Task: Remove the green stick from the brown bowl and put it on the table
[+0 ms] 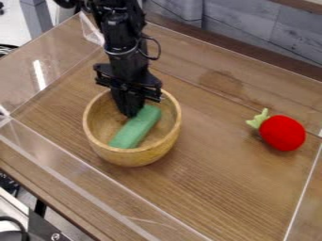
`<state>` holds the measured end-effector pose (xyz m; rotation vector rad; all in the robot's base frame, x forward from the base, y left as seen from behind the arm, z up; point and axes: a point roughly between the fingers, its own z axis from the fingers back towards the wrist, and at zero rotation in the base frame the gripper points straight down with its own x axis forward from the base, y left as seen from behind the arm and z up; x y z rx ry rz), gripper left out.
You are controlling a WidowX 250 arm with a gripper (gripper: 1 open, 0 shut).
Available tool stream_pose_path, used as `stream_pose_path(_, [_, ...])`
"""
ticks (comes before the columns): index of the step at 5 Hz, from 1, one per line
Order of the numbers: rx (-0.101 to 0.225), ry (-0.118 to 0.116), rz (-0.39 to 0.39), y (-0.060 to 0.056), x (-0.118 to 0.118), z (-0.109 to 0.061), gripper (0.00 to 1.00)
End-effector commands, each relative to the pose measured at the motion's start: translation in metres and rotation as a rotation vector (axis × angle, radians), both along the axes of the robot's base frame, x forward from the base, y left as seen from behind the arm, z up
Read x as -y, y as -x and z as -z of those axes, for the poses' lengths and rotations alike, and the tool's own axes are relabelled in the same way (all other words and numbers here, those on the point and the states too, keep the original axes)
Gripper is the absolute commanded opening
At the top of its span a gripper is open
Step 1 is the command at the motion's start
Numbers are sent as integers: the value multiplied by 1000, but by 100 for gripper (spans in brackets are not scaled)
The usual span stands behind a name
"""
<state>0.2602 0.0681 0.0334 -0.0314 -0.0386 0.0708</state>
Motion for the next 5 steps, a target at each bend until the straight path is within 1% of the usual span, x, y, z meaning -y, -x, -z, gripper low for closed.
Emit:
stream_pose_path(1, [55,-10,16,-11,-6,-20,0])
stream_pose_path(2, [75,-5,30,-16,-4,-27,0])
stream_pose_path(3, [96,-4,47,-21,-2,-35,0])
stream_pose_path(5, [134,-10,96,-28,-4,-55,0])
